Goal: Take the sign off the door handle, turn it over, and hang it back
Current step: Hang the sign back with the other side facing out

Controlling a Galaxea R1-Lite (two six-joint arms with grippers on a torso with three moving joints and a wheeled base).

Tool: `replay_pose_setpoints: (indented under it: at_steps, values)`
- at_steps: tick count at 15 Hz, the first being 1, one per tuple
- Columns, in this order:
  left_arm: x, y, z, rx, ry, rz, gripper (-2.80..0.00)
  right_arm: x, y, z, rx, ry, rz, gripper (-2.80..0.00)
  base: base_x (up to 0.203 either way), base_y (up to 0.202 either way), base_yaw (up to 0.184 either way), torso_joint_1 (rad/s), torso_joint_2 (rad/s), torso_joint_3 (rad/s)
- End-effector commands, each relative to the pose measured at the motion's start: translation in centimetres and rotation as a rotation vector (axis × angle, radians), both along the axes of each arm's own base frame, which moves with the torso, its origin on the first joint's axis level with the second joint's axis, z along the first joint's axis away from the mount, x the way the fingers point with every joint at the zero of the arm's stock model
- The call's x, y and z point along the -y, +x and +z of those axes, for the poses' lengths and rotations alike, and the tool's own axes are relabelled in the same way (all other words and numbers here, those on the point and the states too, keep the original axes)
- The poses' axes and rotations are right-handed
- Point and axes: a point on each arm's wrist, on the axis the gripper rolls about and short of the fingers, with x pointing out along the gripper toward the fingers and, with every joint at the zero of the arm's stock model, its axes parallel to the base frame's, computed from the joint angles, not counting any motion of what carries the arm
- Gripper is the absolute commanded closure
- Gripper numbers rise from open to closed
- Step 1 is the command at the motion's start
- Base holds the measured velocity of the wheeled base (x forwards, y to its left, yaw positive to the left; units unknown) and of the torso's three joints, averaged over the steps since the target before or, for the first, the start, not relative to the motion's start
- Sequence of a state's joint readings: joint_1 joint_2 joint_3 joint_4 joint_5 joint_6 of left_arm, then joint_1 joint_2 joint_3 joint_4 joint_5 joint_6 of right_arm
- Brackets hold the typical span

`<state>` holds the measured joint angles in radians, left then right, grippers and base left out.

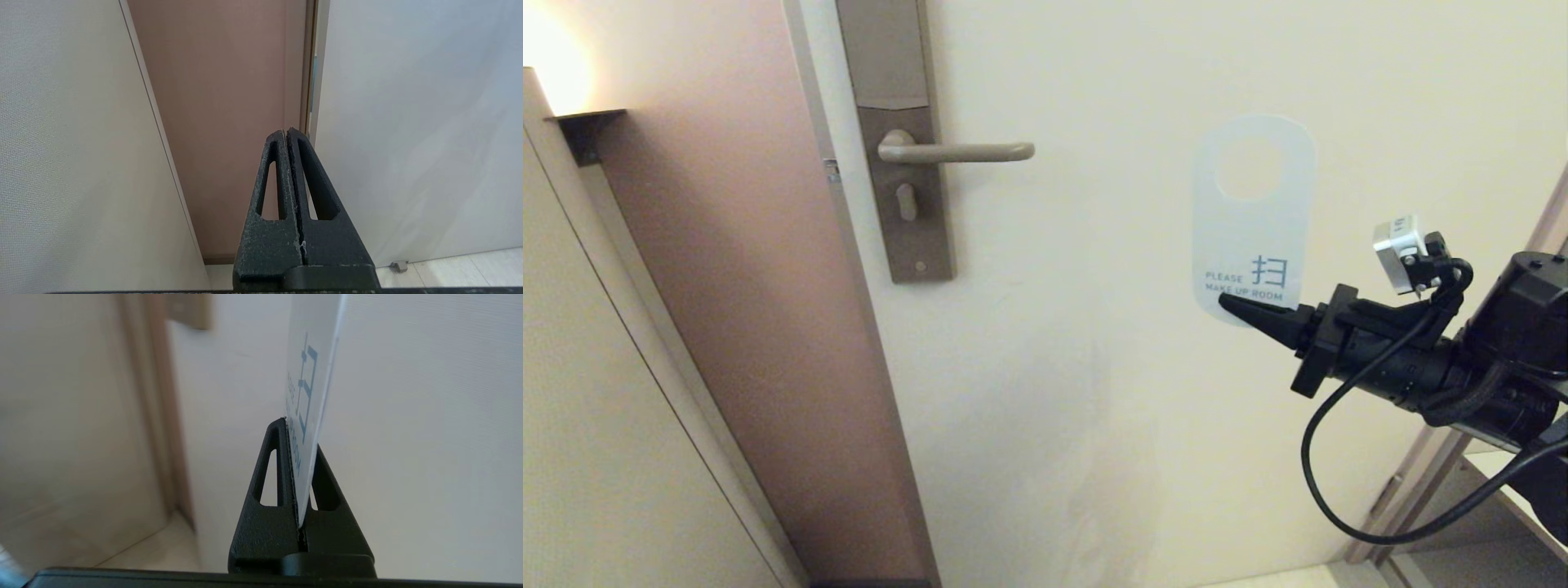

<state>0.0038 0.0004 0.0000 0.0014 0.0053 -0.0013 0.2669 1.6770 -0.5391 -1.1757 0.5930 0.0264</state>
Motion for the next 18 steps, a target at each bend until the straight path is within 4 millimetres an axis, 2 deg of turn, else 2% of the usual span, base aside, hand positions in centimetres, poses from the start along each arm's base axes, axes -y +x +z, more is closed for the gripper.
replay_pose_setpoints:
  at_steps: [1,4,9,13,18]
  values:
    - [0.0,0.0,0.0,0.0,0.0,0.002,0.0,-1.1,-0.6,0.4,0.017,0.004,0.053,0.0,0.0,0.0,0.0,0.0,0.0,0.0]
    - [0.0,0.0,0.0,0.0,0.0,0.002,0.0,-2.8,-1.2,0.6,0.025,0.007,0.12,0.0,0.0,0.0,0.0,0.0,0.0,0.0]
    - [0.0,0.0,0.0,-0.001,0.0,0.002,0.0,-4.7,-1.1,1.4,0.058,0.02,0.183,0.0,0.0,0.0,0.0,0.0,0.0,0.0]
    - [0.0,0.0,0.0,0.0,0.0,0.002,0.0,-6.8,0.1,2.8,0.118,0.044,0.227,0.0,0.0,0.0,0.0,0.0,0.0,0.0]
    - [0.0,0.0,0.0,0.0,0.0,0.001,0.0,-9.3,1.9,2.1,0.123,0.041,0.259,0.0,0.0,0.0,0.0,0.0,0.0,0.0]
